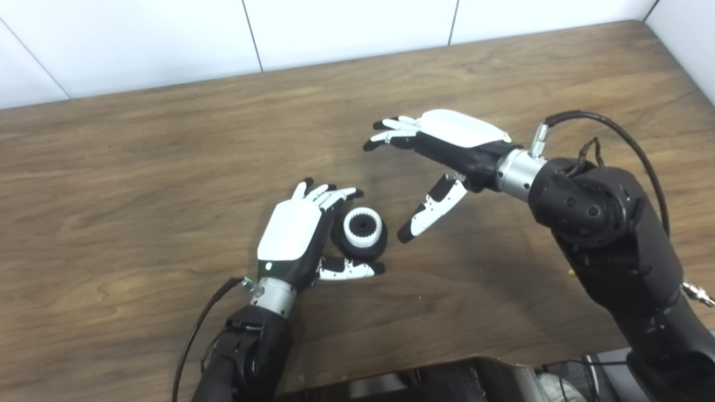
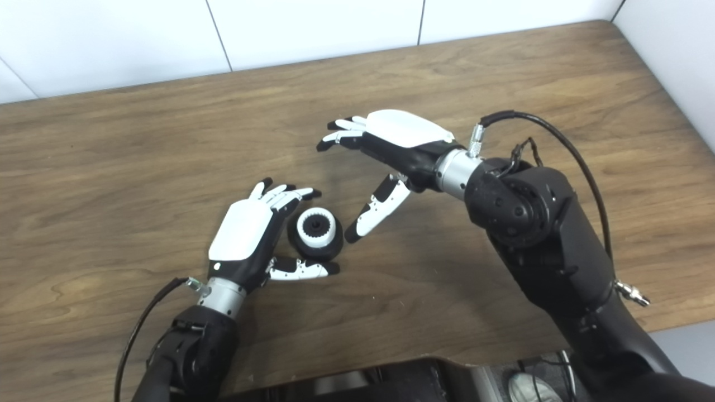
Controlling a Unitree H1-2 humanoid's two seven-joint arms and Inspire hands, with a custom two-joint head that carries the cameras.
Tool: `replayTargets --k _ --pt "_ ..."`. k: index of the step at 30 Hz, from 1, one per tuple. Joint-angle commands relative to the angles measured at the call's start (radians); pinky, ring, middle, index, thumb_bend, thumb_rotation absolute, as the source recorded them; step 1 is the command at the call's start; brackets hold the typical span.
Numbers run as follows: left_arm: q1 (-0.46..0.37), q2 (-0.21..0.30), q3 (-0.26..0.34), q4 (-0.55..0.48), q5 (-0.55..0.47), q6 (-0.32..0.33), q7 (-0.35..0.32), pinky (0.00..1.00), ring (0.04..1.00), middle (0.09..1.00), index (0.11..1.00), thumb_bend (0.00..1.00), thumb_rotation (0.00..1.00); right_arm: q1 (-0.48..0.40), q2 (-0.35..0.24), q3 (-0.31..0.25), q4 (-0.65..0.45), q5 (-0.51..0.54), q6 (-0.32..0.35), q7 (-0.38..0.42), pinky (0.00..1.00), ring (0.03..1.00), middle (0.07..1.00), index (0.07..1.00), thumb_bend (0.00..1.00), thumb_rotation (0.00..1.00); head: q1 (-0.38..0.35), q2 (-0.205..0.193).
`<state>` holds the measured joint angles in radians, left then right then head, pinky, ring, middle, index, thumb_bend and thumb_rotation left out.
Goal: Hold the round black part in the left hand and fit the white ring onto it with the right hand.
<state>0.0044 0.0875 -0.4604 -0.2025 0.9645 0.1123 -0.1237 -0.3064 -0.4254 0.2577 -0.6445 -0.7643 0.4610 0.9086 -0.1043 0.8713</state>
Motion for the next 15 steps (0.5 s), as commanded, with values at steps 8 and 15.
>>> replayTargets --k 8,15 --pt "-0.013 0.004 0.033 -0.015 -0.002 0.054 -0.052 1.0 0.91 0.896 0.997 1.0 0.38 -0.022 0.003 -0.02 0.008 -0.001 0.0 -0.036 1.0 1.0 0.981 0.874 1.0 0.4 0.014 -0.006" --pt "-0.005 0.009 0.078 -0.06 -0.04 0.061 -0.051 1.0 0.919 0.903 1.0 1.0 0.39 -0.014 0.006 -0.018 0.03 0.003 -0.009 -0.063 1.0 1.0 0.977 0.871 1.0 0.4 0.04 -0.015"
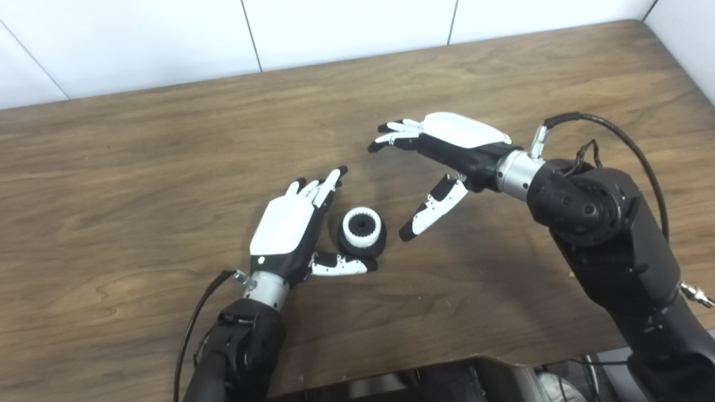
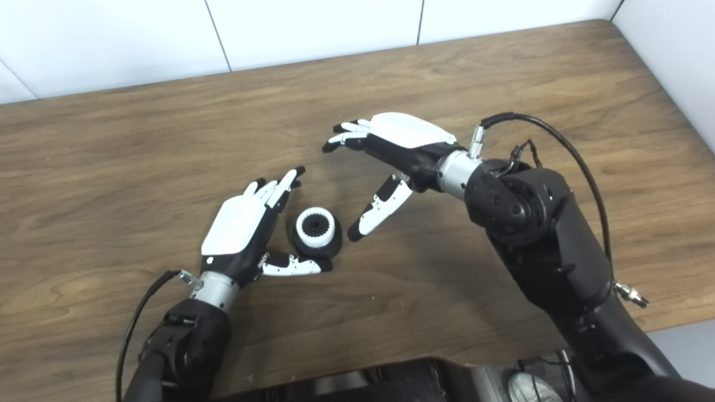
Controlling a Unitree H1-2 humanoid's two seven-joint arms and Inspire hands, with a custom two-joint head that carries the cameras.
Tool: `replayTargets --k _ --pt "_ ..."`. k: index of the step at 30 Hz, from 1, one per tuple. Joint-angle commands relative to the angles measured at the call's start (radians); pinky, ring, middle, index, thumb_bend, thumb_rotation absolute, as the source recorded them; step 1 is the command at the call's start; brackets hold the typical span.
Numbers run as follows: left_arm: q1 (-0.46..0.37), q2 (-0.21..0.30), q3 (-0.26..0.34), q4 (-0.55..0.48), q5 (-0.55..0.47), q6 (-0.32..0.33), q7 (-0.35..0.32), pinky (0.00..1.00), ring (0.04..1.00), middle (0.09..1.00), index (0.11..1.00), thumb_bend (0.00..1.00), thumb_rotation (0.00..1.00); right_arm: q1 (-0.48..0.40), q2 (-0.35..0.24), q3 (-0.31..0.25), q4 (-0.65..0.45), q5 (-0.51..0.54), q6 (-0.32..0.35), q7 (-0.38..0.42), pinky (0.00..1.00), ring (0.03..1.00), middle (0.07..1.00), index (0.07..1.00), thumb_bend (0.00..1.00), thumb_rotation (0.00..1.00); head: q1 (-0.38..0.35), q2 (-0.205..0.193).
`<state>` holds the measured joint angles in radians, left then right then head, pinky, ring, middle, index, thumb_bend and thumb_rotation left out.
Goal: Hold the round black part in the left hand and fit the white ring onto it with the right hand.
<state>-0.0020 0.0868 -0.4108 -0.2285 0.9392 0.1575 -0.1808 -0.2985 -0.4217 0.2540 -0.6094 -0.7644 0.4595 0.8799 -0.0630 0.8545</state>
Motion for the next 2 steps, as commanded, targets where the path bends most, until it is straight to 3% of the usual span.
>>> replayTargets --k 1,2 --pt "0.001 0.013 0.043 -0.045 -0.041 0.009 0.008 1.0 0.914 0.902 1.0 1.0 0.41 -0.021 0.003 -0.014 -0.003 0.006 -0.008 -0.039 1.0 1.0 0.978 0.873 1.0 0.41 0.002 0.0" --pt "0.0 0.016 0.061 -0.057 -0.079 0.005 0.001 1.0 0.916 0.907 1.0 1.0 0.43 -0.02 0.003 -0.014 0.0 0.009 -0.008 -0.044 1.0 1.0 0.977 0.875 1.0 0.42 0.005 -0.002"
